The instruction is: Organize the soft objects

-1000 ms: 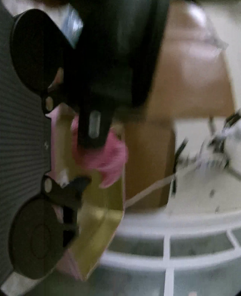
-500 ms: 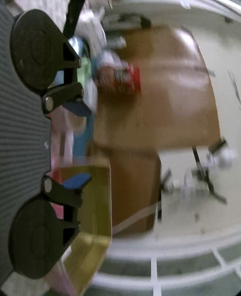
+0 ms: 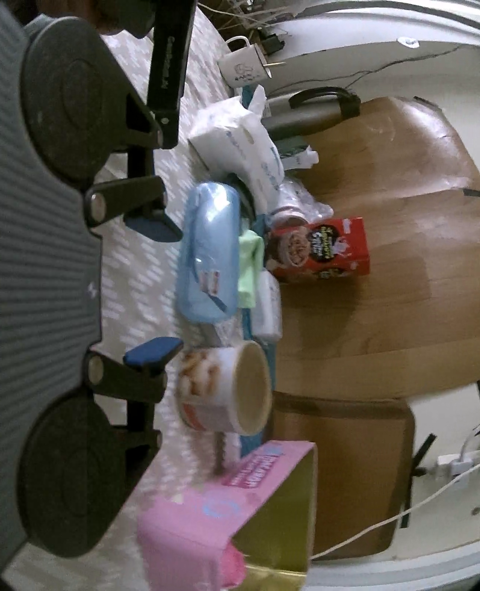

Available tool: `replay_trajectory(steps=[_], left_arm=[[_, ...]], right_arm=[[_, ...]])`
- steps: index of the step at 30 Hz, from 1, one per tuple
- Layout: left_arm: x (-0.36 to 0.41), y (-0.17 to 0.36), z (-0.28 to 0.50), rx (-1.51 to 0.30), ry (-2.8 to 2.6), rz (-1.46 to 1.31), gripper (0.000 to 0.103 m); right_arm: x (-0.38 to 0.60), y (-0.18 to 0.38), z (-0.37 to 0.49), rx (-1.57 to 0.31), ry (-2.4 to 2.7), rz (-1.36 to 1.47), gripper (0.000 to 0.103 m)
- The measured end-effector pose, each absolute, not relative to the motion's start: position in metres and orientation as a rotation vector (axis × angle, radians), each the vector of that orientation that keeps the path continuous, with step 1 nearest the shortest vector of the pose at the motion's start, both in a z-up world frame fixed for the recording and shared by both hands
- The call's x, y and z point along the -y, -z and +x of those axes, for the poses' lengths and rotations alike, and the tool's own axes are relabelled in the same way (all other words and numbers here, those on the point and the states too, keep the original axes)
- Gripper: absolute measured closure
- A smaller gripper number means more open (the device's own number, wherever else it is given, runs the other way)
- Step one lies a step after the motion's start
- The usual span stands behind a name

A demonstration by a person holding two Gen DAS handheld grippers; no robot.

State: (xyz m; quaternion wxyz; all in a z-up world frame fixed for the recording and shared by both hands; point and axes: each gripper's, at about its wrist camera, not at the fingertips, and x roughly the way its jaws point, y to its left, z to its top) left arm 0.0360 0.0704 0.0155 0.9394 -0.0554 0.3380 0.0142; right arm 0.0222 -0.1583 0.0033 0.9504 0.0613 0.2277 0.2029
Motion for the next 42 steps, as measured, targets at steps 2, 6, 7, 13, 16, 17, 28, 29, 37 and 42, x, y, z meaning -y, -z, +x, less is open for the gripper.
replay_trajectory(steps=[2,6,7,13,16,17,28,29,37,42], left_arm=[[-0.068,-0.015,0.034,-0.684,-0.055,-0.101,0.007],[-0.067,-0.018,0.022,-0.649,-0.104,-0.093,0.001],[-0.068,-0.019,0.021,-0.647,-0.107,-0.095,0.001],[-0.064,-0.021,0.009,-0.638,-0.101,-0.073,0.001],[-0.061,-0.024,0.003,-0.627,-0.106,-0.055,0.001],[-0.06,-0.025,0.0,-0.622,-0.11,-0.05,0.0],[-0.061,-0.024,-0.008,-0.605,-0.118,-0.03,0.0],[-0.064,-0.022,-0.006,-0.604,-0.113,-0.031,0.0],[-0.089,-0.015,-0.003,-0.601,-0.087,-0.114,0.001],[-0.106,-0.013,0.0,-0.61,-0.092,-0.153,0.001]], right_arm=[[0.154,-0.002,0.017,-0.484,-0.405,0.139,0.043],[0.152,-0.003,0.007,-0.508,-0.377,0.154,0.041],[0.152,-0.003,0.004,-0.512,-0.372,0.161,0.041],[0.156,-0.005,-0.018,-0.499,-0.342,0.188,0.037],[0.157,-0.007,-0.027,-0.489,-0.331,0.199,0.035],[0.158,-0.008,-0.029,-0.486,-0.327,0.205,0.033],[0.165,-0.011,-0.04,-0.458,-0.32,0.247,0.026],[0.163,-0.011,-0.039,-0.459,-0.324,0.242,0.026],[0.151,-0.013,0.011,-0.473,-0.384,0.149,0.027],[0.131,-0.027,0.068,-0.467,-0.436,0.098,0.03]])
